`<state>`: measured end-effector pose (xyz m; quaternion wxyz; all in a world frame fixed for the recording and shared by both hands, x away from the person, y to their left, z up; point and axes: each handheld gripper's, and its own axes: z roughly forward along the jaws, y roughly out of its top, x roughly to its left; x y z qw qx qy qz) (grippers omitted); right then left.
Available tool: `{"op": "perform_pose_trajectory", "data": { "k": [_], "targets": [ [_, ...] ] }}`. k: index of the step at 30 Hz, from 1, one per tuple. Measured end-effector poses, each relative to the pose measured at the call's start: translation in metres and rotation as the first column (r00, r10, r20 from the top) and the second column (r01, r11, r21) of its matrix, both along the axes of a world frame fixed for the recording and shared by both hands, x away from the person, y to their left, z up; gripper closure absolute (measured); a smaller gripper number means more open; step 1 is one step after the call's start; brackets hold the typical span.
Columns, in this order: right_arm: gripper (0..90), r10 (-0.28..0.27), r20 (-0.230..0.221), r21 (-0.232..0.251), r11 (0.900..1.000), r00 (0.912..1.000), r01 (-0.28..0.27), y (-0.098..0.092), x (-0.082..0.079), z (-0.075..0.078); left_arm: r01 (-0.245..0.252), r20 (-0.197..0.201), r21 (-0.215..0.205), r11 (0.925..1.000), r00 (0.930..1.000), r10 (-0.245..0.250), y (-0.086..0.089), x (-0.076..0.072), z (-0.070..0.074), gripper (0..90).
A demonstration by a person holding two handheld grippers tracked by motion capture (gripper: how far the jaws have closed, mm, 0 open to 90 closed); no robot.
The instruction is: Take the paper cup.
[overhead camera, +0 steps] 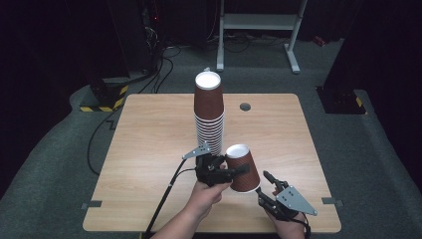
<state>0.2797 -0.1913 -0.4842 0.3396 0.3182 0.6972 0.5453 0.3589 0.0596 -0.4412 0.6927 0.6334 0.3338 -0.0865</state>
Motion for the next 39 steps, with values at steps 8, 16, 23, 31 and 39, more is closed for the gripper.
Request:
{"op": "perform_pose_trajectory", "data": {
  "k": [8,16,23,31,39],
  "targets": [
    [61.9,-0.007,0.063,0.039,0.999,0.9980,0.004,0.003,-0.007,-0.008,0.017,-0.011,-0.004,0.9998,0.9998,-0.017,-0.007,0.000,-0.002,19.6],
    [65.3,-0.009,0.104,0.039,0.999,0.9945,0.005,0.005,-0.009,-0.007,0.030,-0.015,-0.004,0.9995,0.9994,-0.030,-0.011,-0.002,-0.003,19.6],
    [67.9,-0.019,0.118,0.041,0.999,0.9929,0.014,0.005,-0.009,-0.008,0.036,-0.012,0.001,0.9994,0.9993,-0.035,-0.011,-0.003,-0.003,19.6],
    [67.9,-0.033,0.135,0.046,0.999,0.9903,0.027,0.005,-0.010,-0.007,0.037,-0.017,0.001,0.9993,0.9992,-0.037,-0.010,-0.003,-0.005,19.6],
    [70.3,-0.036,0.141,0.047,0.998,0.9894,0.030,0.005,-0.011,-0.006,0.038,-0.016,-0.001,0.9993,0.9992,-0.038,-0.011,-0.002,-0.005,19.6]
  ]
}}
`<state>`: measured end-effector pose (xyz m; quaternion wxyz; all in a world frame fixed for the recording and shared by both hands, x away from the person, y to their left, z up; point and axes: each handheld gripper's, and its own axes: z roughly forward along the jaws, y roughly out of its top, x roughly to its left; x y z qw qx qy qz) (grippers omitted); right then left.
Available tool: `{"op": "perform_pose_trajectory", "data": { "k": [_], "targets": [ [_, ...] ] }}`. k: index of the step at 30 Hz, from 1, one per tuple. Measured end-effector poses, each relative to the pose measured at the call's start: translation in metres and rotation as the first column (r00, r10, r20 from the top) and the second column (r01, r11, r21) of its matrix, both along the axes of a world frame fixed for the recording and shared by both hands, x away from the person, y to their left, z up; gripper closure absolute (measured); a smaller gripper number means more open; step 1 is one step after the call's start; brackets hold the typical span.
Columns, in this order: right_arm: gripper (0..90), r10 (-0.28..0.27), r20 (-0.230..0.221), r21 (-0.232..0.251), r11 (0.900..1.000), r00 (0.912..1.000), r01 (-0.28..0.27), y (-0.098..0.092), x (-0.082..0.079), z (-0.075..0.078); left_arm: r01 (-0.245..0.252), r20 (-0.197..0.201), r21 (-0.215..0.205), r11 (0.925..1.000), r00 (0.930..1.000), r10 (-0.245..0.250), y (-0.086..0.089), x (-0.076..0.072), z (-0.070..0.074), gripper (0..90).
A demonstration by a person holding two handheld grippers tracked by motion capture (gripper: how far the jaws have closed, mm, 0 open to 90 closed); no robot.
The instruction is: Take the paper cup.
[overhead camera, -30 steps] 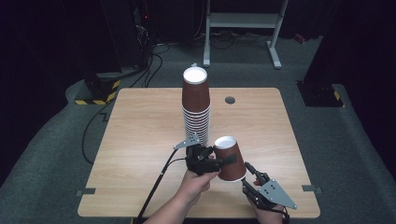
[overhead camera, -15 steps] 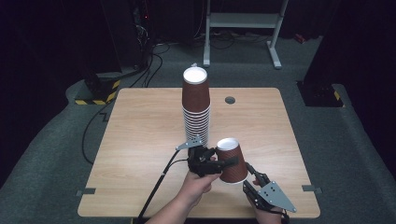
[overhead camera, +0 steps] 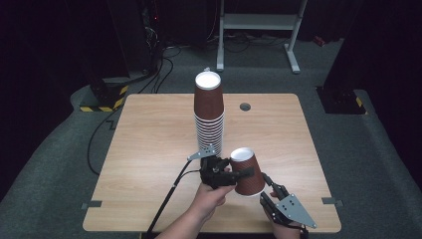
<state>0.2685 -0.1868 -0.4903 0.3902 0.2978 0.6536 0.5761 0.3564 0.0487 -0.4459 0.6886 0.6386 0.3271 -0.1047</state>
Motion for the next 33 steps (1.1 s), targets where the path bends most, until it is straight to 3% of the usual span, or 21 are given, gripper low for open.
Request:
{"op": "perform_pose_trajectory", "data": {
  "k": [15,19,26,33],
  "targets": [
    [69.8,0.013,0.015,0.004,1.000,0.9998,-0.013,0.0008,-0.0024,-0.0011,0.011,-0.005,-0.015,0.9998,0.9999,-0.011,0.0024,0.0004,0.0008,19.7],
    [69.8,0.011,0.013,-0.004,1.000,0.9999,-0.011,0.0009,-0.0024,-0.0033,0.007,-0.013,-0.038,0.9993,0.9999,-0.007,0.0063,0.0014,0.0032,19.7],
    [70.4,0.006,0.021,0.007,1.000,0.9998,-0.007,0.0001,-0.0029,-0.0028,0.005,-0.015,-0.034,0.9994,0.9999,-0.005,0.0071,0.0018,0.0024,19.7],
    [76.6,0.001,0.028,0.006,1.000,0.9996,-0.001,-0.0008,-0.0035,-0.0021,0.006,-0.018,-0.037,0.9993,0.9998,-0.006,0.0068,0.0022,0.0015,19.7]
  ]
}}
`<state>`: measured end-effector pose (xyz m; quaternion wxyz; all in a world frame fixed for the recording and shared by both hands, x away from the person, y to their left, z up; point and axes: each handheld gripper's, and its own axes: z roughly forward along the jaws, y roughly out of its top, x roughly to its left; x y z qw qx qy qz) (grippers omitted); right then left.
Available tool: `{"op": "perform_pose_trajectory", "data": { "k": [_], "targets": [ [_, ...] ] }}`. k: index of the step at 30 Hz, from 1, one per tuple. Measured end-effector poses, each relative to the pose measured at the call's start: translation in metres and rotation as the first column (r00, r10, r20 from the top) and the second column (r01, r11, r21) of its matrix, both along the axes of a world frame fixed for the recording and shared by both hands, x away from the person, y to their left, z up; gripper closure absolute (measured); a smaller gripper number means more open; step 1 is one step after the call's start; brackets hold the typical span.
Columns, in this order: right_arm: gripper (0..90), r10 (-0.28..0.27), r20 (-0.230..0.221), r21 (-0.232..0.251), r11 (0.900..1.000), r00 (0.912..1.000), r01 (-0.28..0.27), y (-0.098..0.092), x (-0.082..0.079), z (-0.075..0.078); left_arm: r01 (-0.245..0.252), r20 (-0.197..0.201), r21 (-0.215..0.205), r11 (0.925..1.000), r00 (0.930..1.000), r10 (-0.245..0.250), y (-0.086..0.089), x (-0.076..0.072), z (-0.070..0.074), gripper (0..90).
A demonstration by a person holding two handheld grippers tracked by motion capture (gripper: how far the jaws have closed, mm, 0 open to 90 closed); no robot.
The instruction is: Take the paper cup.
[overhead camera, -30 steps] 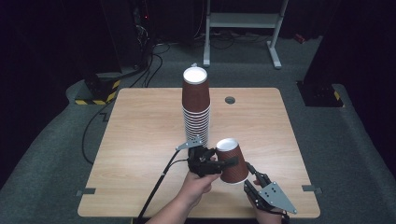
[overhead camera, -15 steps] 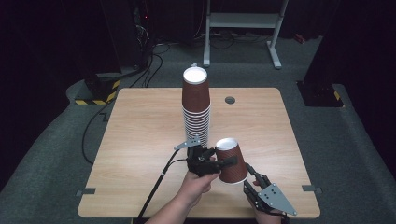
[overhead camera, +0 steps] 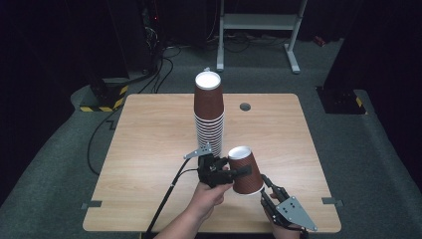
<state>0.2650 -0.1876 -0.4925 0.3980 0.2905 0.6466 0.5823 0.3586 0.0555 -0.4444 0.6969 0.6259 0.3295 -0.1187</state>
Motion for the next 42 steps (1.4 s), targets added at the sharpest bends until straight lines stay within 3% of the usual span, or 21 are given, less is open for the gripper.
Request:
{"op": "perform_pose_trajectory", "data": {
  "k": [15,25,30,34,37,38,42],
  "targets": [
    [84.5,-0.009,0.017,-0.046,0.999,0.9998,0.010,0.000,-0.003,0.003,-0.022,0.013,0.014,0.9997,0.9997,0.021,0.004,0.002,0.001,17.1],
    [85.0,-0.006,0.027,-0.056,0.998,0.9996,0.007,0.000,-0.006,0.005,-0.060,0.064,0.058,0.9965,0.9964,0.056,0.006,-0.002,0.005,12.9],
    [85.1,-0.004,0.026,-0.054,0.999,0.9997,0.005,-0.001,-0.007,0.006,-0.115,0.125,0.115,0.9867,0.9870,0.101,0.008,-0.006,0.010,10.0],
    [85.3,-0.005,0.029,-0.053,0.999,0.9996,0.006,0.000,-0.008,0.006,-0.148,0.153,0.139,0.9791,0.9800,0.127,0.009,-0.008,0.012,9.7],
    [85.3,-0.001,0.031,-0.055,0.998,0.9995,0.002,-0.001,-0.009,0.007,-0.151,0.160,0.147,0.9776,0.9790,0.127,0.011,-0.008,0.013,9.2],
    [85.3,0.000,0.027,-0.053,0.999,0.9996,0.001,-0.001,-0.010,0.007,-0.169,0.181,0.161,0.9724,0.9735,0.139,0.011,-0.010,0.013,9.2],
    [85.4,0.001,0.023,-0.049,0.999,0.9997,0.001,-0.002,-0.012,0.007,-0.198,0.201,0.177,0.9640,0.9661,0.162,0.014,-0.011,0.014,10.5]
  ]
}}
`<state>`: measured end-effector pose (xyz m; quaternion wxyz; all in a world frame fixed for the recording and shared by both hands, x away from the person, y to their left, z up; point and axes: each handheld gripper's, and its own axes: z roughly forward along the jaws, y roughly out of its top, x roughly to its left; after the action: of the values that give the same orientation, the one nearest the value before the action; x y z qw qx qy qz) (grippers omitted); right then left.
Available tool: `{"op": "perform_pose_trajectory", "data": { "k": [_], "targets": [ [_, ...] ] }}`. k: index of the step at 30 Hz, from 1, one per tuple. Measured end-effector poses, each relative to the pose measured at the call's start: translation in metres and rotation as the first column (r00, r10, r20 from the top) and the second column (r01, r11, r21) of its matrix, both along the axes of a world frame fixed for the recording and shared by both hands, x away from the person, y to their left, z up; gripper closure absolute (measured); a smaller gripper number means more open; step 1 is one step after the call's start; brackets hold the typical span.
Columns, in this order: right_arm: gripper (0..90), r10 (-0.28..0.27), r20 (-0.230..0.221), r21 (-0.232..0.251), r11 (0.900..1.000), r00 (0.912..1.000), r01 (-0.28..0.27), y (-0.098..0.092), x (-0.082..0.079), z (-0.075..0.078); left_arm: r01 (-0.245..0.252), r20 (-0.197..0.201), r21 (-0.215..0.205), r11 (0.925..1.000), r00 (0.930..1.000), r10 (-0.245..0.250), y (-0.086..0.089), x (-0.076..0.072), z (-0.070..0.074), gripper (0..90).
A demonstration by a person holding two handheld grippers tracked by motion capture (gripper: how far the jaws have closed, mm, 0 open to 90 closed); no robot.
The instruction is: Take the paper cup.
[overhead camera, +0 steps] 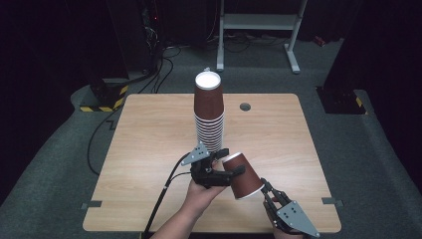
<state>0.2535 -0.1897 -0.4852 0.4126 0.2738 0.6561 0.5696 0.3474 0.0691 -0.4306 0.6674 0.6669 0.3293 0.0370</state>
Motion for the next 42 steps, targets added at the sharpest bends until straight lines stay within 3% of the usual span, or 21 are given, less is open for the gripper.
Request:
{"op": "perform_pose_trajectory", "data": {
  "k": [8,13,17,21,22,23,24,27,28,29,30,31,32,33,35,36,37,38,40,41,42],
  "targets": [
    [86.2,-0.006,-0.013,0.005,1.000,0.9999,0.006,-0.003,0.000,0.000,-0.074,0.053,0.039,0.9965,0.9960,0.072,0.010,-0.003,0.000,16.7],
    [86.3,-0.017,-0.015,0.009,1.000,0.9997,0.017,-0.007,0.000,0.000,-0.106,0.107,0.021,0.9942,0.9889,0.103,0.027,-0.010,-0.001,37.7],
    [86.4,-0.020,-0.028,0.009,1.000,0.9994,0.021,-0.009,0.001,0.000,-0.136,0.136,0.065,0.9886,0.9826,0.126,0.042,-0.016,-0.004,45.0],
    [86.4,-0.026,-0.037,0.010,1.000,0.9990,0.027,-0.010,0.002,0.000,-0.164,0.142,0.129,0.9780,0.9790,0.146,0.059,-0.019,-0.014,49.7],
    [86.4,-0.026,-0.042,0.007,1.000,0.9988,0.026,-0.010,0.003,0.000,-0.180,0.141,0.166,0.9696,0.9775,0.157,0.068,-0.020,-0.021,50.4],
    [86.4,-0.026,-0.042,0.007,1.000,0.9988,0.026,-0.010,0.003,0.000,-0.180,0.141,0.166,0.9696,0.9775,0.157,0.068,-0.020,-0.021,51.0],
    [86.4,-0.026,-0.054,0.006,1.000,0.9982,0.027,-0.010,0.004,0.000,-0.192,0.136,0.204,0.9598,0.9765,0.167,0.077,-0.021,-0.029,51.5],
    [86.4,-0.024,-0.072,0.003,1.000,0.9972,0.024,-0.012,0.007,0.001,-0.201,0.118,0.231,0.9519,0.9770,0.178,0.088,-0.022,-0.036,52.5],
    [86.4,-0.027,-0.084,-0.010,1.000,0.9961,0.026,-0.013,0.008,0.001,-0.218,0.111,0.264,0.9397,0.9746,0.194,0.102,-0.025,-0.042,52.2],
    [86.3,-0.026,-0.099,-0.013,1.000,0.9948,0.024,-0.014,0.009,0.001,-0.218,0.111,0.264,0.9397,0.9746,0.194,0.102,-0.025,-0.042,51.8],
    [86.4,-0.025,-0.109,-0.010,1.000,0.9937,0.024,-0.014,0.010,0.001,-0.233,0.109,0.297,0.9260,0.9718,0.209,0.112,-0.026,-0.047,50.9],
    [86.4,-0.025,-0.109,-0.010,1.000,0.9937,0.024,-0.014,0.010,0.001,-0.233,0.109,0.297,0.9260,0.9718,0.209,0.112,-0.026,-0.047,50.1],
    [86.3,-0.027,-0.141,-0.018,1.000,0.9896,0.025,-0.016,0.013,0.002,-0.251,0.106,0.341,0.9058,0.9677,0.229,0.121,-0.027,-0.053,49.4],
    [86.3,-0.027,-0.141,-0.018,1.000,0.9896,0.025,-0.016,0.013,0.002,-0.251,0.106,0.341,0.9058,0.9677,0.229,0.121,-0.027,-0.053,48.6],
    [86.3,-0.025,-0.169,-0.023,1.000,0.9854,0.021,-0.018,0.016,0.002,-0.262,0.101,0.394,0.8808,0.9651,0.242,0.130,-0.026,-0.059,48.3],
    [86.3,-0.029,-0.193,-0.047,0.999,0.9809,0.020,-0.019,0.018,0.003,-0.274,0.092,0.443,0.8533,0.9610,0.261,0.137,-0.024,-0.067,45.7],
    [86.3,-0.029,-0.193,-0.047,0.999,0.9809,0.020,-0.019,0.018,0.003,-0.274,0.092,0.443,0.8533,0.9610,0.261,0.137,-0.024,-0.067,44.8],
    [86.3,-0.032,-0.218,-0.065,0.998,0.9755,0.018,-0.020,0.020,0.003,-0.286,0.079,0.478,0.8303,0.9558,0.283,0.143,-0.022,-0.075,44.2],
    [86.3,-0.035,-0.246,-0.080,0.997,0.9688,0.016,-0.021,0.022,0.004,-0.295,0.066,0.507,0.8102,0.9501,0.305,0.147,-0.019,-0.082,42.2],
    [86.3,-0.035,-0.246,-0.080,0.997,0.9688,0.016,-0.021,0.022,0.004,-0.295,0.066,0.507,0.8102,0.9501,0.305,0.147,-0.019,-0.082,41.5],
    [86.3,-0.038,-0.258,-0.088,0.996,0.9654,0.016,-0.022,0.023,0.004,-0.300,0.063,0.521,0.7990,0.9472,0.315,0.149,-0.018,-0.085,41.5]
  ]
}}
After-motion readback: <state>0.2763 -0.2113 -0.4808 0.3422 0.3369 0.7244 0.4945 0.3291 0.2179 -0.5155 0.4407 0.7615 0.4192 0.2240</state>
